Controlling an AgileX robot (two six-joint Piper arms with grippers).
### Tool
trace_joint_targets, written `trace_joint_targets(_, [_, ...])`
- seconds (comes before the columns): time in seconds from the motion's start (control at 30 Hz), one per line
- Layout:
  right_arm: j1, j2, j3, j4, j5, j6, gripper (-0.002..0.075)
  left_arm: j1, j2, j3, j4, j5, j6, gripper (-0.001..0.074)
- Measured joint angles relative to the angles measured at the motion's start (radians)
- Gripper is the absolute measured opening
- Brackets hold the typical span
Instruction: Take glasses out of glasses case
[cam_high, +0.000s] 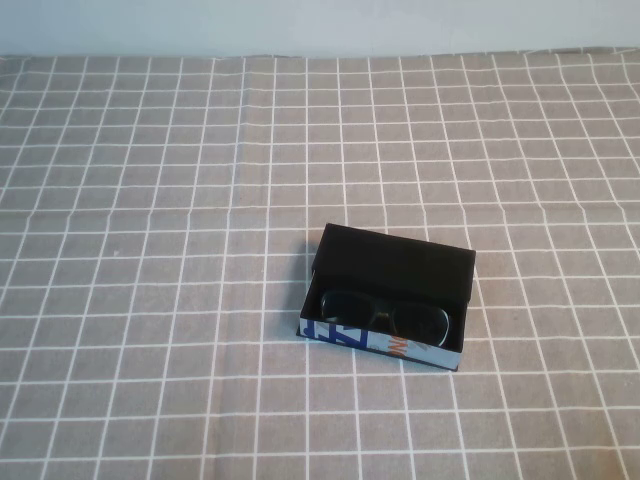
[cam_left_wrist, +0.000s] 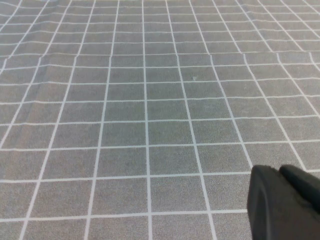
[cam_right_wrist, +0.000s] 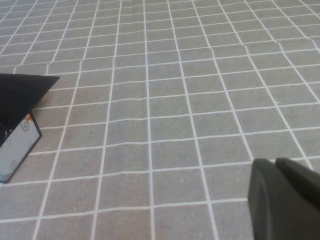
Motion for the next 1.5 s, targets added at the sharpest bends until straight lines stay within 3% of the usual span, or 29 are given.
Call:
trace_joint_targets(1.37, [0.0, 0.0, 0.002, 0.0, 0.0, 0.0, -0.0018, 0.0, 0.0, 0.0, -0.002, 0.0, 0.0, -0.0005])
trace_joint_targets(1.5, [0.0, 0.0, 0.002, 0.004, -0.084, 0.0, -0.0018, 0.0, 0.0, 0.0, -0.002, 0.0, 0.0, -0.0005])
